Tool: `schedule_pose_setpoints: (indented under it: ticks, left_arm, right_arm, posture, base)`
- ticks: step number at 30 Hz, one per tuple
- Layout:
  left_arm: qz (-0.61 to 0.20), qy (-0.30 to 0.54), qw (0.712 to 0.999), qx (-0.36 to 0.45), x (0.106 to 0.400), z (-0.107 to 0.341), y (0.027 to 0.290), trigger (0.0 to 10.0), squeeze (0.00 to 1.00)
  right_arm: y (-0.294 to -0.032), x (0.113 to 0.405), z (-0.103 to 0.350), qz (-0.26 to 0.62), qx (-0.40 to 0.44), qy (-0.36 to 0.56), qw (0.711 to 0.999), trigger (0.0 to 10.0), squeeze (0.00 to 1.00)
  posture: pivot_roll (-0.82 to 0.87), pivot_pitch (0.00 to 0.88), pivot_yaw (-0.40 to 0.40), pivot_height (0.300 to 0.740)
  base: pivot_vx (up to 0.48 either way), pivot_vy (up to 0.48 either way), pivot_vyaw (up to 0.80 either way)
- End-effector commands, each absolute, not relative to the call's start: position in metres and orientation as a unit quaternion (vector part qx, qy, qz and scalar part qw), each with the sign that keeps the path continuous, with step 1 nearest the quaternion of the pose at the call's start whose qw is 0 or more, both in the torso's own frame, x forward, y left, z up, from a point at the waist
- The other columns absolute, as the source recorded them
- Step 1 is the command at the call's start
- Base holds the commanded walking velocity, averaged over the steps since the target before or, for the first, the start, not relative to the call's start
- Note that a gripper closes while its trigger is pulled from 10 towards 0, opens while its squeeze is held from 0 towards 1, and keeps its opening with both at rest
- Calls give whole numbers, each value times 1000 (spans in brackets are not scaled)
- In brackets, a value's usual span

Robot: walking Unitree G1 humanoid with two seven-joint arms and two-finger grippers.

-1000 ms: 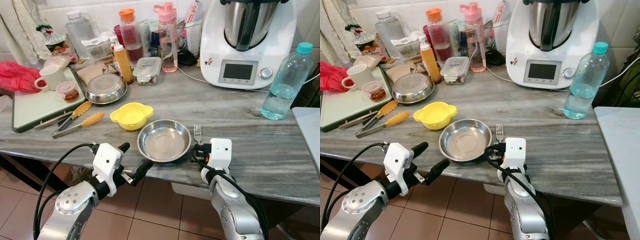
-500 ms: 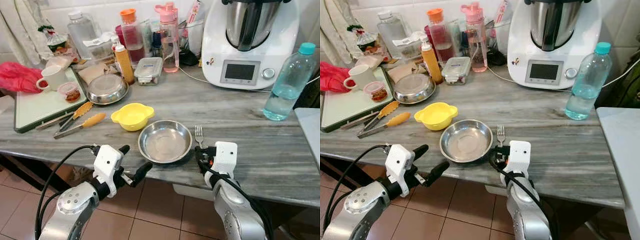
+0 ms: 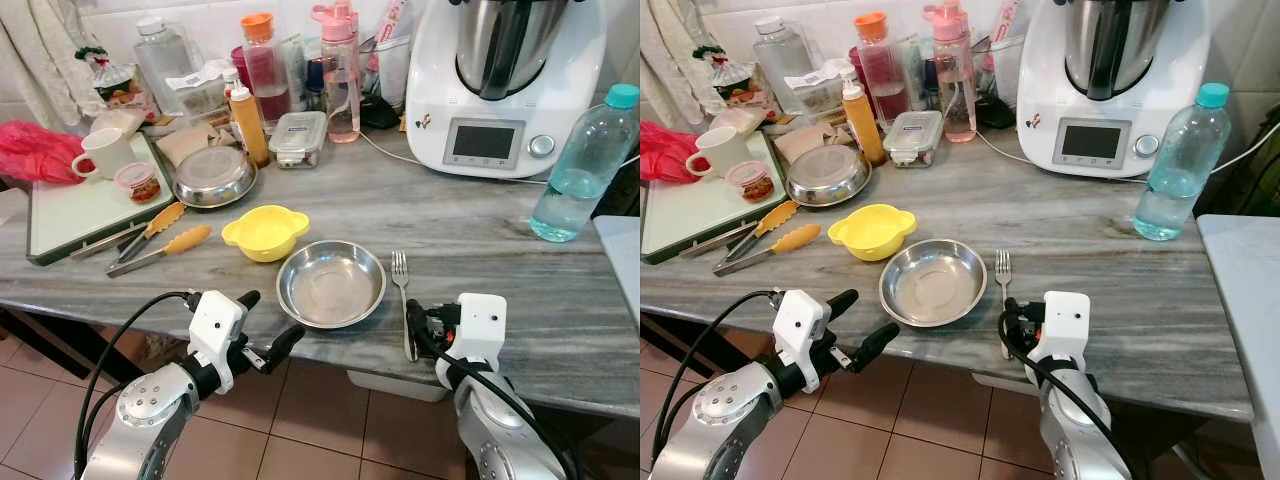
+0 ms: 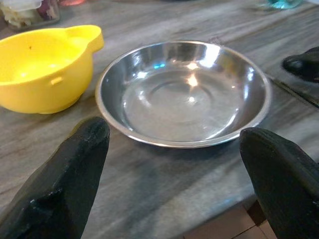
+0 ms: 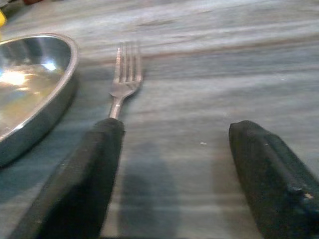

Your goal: Setting the table

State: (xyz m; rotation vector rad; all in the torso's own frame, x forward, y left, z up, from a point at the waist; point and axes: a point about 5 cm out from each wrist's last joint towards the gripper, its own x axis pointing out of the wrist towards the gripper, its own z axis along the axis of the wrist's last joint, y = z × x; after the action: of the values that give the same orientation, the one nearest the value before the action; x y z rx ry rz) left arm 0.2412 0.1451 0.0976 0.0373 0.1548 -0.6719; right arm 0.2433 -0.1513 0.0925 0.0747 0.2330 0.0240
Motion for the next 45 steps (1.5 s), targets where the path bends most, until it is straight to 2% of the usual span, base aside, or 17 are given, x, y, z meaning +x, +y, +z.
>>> schedule_pose_setpoints:
  ticks: [1, 7, 12, 27, 45]
  left_arm:
    - [-328, 76, 941, 25, 242, 97, 148, 10000, 0]
    - [-325, 76, 942, 24, 244, 91, 151, 10000, 0]
    - [-324, 77, 943, 23, 245, 86, 150, 10000, 0]
    - [-327, 78, 941, 25, 245, 78, 152, 10000, 0]
    - [-330, 65, 942, 26, 241, 92, 144, 10000, 0]
  right_arm:
    - [-150, 243, 96, 14, 37, 110, 993, 10000, 1000]
    - [-147, 240, 104, 34, -8, 88, 995, 10000, 1000]
    - [-156, 235, 100, 27, -73, 120, 990, 10000, 1000]
    - [-150, 230, 88, 39, -32, 188, 981, 10000, 1000]
    - [-130, 227, 88, 102, -28, 204, 973, 10000, 1000]
  posture:
    - [-122, 46, 135, 740]
    - [-125, 43, 132, 740]
    - [-125, 44, 129, 740]
    - [-121, 44, 125, 740]
    - [-119, 44, 124, 740]
  base:
    - [0, 0, 0]
    - [0, 0, 0]
    - [0, 0, 0]
    - [0, 0, 0]
    - [0, 0, 0]
